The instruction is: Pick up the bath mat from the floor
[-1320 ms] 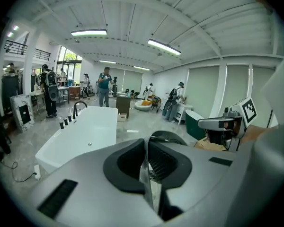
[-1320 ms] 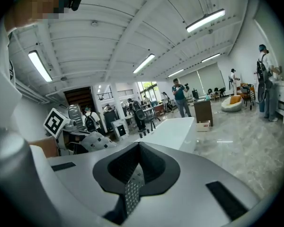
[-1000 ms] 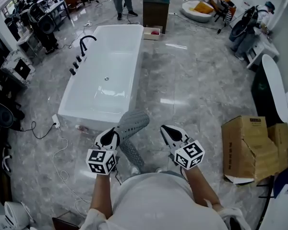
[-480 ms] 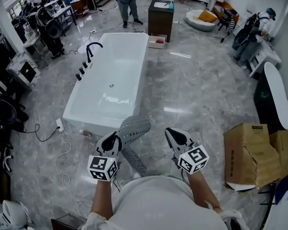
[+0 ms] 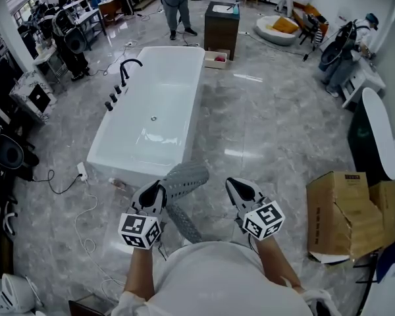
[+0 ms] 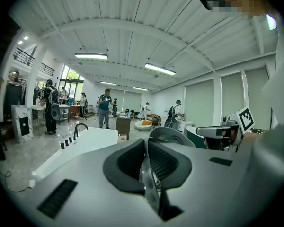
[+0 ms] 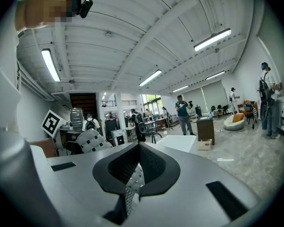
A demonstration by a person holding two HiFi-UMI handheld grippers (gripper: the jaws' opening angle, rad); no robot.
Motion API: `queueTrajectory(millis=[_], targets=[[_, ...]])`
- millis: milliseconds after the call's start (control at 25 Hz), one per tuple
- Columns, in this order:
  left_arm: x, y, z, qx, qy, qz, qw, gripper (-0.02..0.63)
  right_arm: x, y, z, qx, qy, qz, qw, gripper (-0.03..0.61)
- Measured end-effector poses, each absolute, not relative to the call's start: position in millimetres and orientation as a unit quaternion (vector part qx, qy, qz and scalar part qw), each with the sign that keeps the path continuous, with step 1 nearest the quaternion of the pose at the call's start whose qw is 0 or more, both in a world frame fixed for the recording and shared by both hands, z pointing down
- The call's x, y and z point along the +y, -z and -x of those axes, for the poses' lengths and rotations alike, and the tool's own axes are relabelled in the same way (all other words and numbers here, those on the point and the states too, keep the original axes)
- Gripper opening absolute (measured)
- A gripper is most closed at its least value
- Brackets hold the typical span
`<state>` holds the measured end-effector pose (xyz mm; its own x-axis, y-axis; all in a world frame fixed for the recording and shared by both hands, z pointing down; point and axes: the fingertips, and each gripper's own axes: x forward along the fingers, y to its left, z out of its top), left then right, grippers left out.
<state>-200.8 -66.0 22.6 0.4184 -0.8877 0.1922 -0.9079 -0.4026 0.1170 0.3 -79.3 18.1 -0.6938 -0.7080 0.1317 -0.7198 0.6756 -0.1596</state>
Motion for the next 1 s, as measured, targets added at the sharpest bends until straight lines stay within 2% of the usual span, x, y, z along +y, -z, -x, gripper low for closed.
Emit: queueTrajectory(millis=[1000], targets=[[-60.6, -38.8, 188.2, -0.535, -0.056, -0.833, 0.128, 0.029, -70.0, -29.3, -25.5, -0.904, -0.103, -0.411, 0.055, 0.025]])
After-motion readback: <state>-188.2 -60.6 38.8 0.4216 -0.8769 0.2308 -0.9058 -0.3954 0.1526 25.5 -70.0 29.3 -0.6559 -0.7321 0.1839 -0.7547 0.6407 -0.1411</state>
